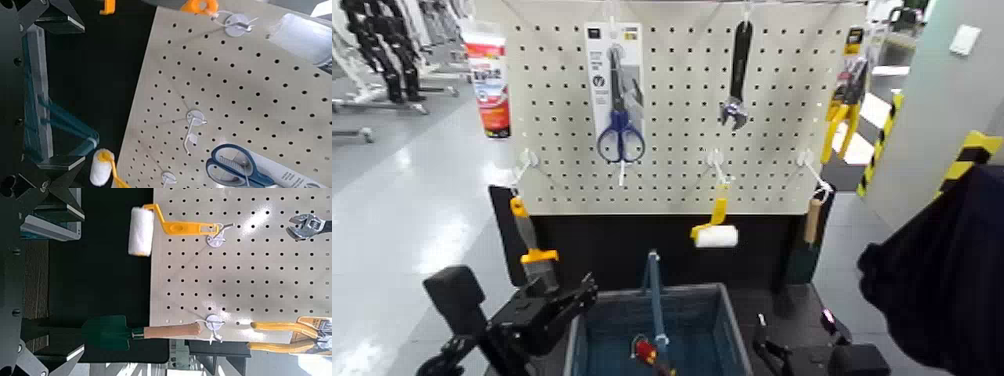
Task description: Grasp the handle of the crate.
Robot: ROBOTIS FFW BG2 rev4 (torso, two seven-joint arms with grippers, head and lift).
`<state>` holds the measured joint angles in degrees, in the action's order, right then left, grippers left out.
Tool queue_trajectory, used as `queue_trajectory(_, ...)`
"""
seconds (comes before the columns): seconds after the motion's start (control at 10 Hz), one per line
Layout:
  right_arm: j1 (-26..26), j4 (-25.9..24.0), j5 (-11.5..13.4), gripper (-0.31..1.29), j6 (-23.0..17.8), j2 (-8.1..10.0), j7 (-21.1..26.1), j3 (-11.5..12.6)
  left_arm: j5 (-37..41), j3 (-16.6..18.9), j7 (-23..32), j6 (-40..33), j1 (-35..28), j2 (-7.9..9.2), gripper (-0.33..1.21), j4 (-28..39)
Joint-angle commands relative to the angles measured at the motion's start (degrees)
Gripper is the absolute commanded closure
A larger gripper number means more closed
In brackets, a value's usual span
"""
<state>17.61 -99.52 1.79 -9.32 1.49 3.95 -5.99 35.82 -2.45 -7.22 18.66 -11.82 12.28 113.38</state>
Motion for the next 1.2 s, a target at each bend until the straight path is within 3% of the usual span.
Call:
queue_trajectory(0.1, 0.0, 0.1, -0.3, 0.14, 0.0, -0.09, 0.0, 0.0, 13.7, 0.3, -0.3, 7.0, 2.7, 0.20, 0.14, -2.3)
queue_trajectory(0.4, 0.1, 0.2, -0.6, 0.14, 0.0, -0.18, 0.0, 0.1, 29.0, 0.3, -1.0, 16.8, 7.4, 1.52, 0.14, -7.3)
queue_trajectory(0.7, 0.1, 0.4, -0.9, 0.14, -0.3, -0.26, 0.0, 0.0, 38.8, -1.1, -3.7, 24.3, 12.5, 2.92, 0.14, -15.1)
queue_trajectory(1.2, 0.0, 0.7, -1.2, 0.14, -0.6, -0.26, 0.0, -0.1, 44.2, -5.7, -9.4, 25.3, 19.1, 3.45, 0.15, -25.9)
